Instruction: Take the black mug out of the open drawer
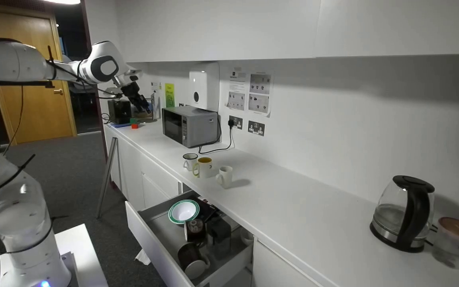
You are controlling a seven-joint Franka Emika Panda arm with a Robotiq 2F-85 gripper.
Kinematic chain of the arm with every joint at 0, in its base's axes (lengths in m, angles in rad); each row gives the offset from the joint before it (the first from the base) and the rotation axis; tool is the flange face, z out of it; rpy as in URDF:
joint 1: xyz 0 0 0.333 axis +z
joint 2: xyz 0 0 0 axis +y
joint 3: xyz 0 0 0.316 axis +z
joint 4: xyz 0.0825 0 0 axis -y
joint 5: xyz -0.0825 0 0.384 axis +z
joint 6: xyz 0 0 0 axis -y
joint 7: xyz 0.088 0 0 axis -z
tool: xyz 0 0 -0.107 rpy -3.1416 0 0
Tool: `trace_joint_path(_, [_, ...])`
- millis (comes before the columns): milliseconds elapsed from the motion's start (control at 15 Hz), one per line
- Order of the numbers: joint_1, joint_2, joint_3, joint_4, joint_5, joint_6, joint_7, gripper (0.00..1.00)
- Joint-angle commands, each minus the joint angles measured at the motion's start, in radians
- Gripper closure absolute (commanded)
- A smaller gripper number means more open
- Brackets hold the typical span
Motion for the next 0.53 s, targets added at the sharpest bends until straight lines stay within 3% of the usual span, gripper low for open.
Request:
trace_joint_path(0, [-0.004,0.187,0.066,0.192,-0.124,-0.037,0.154,0.0])
trace_joint_path(333, [0.043,0.321,0.052,0.316,-0.237,-0.128,0.339,0.0])
trace_joint_path(467, [0.063,0.341,0.025,0.327,-0.267,-0.156,0.348,0.0])
